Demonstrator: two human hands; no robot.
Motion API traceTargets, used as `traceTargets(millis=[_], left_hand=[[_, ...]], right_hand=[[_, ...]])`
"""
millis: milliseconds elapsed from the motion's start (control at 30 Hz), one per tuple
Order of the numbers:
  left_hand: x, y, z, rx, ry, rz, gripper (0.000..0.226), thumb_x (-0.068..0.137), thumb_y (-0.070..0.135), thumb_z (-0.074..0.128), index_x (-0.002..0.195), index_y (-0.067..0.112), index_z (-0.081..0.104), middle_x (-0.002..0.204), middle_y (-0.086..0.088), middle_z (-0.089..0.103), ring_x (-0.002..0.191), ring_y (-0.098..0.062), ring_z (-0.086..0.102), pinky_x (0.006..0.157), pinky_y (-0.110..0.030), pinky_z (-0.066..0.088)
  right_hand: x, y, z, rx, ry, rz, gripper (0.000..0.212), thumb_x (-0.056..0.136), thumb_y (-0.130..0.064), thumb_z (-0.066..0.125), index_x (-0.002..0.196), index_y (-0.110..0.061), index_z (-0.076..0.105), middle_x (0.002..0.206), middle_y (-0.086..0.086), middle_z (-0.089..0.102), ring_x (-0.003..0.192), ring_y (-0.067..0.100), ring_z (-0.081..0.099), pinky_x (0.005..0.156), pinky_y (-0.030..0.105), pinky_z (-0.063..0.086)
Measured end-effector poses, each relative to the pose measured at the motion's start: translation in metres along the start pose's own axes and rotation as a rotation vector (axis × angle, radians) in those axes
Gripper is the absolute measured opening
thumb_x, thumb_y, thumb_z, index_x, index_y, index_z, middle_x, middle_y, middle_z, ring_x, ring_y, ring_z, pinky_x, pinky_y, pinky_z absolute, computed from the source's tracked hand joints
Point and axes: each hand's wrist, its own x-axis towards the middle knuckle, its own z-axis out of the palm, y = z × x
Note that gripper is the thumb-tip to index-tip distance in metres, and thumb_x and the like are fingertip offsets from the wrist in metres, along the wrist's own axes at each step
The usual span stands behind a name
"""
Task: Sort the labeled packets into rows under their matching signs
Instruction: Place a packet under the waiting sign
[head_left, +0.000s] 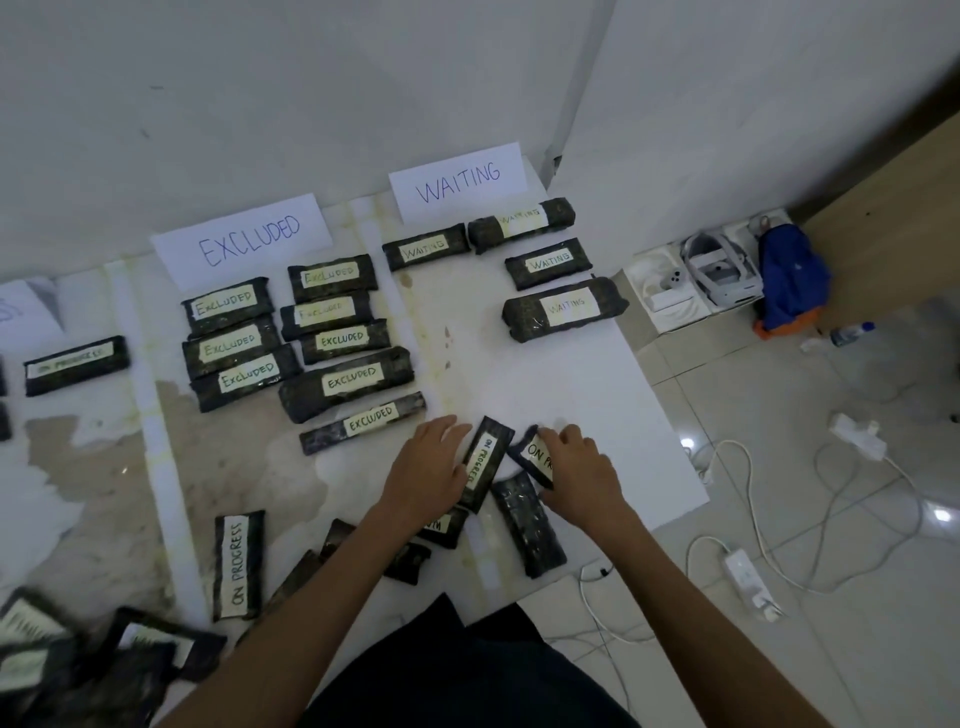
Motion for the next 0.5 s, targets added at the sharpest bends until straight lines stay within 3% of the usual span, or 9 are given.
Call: traceTargets(millis=[267,500], left_hand=[[-0.015,-0.003,-0.002,0.039,0.051,-0.007,0.054,0.084,0.012,0.054,0.135,0.008,0.041,0.145,-0.018,0.036,0.133,-0.033,0.033,0.103,-0.045,0.037],[-0.043,-0.024,-0.019,0.062,0.175,-0.043,0.055,0.082,0.013,0.057,0.134,0.007,0.043,0.144,-0.016,0.038,0.133,-0.033,0.034,0.103,-0.046,0.040]], right_hand=[[0.000,-0.002,-0.002,0.106,0.164,-0.068,0.071,0.071,-0.024,0.071,0.135,-0.019,0.041,0.118,0.012,0.049,0.098,0.030,0.049,0.075,0.041,0.049],[-0.002,-0.045,-0.016,0.158,0.228,-0.317,0.068,0.069,-0.019,0.071,0.133,-0.018,0.047,0.119,0.010,0.052,0.099,0.029,0.050,0.078,0.041,0.048]])
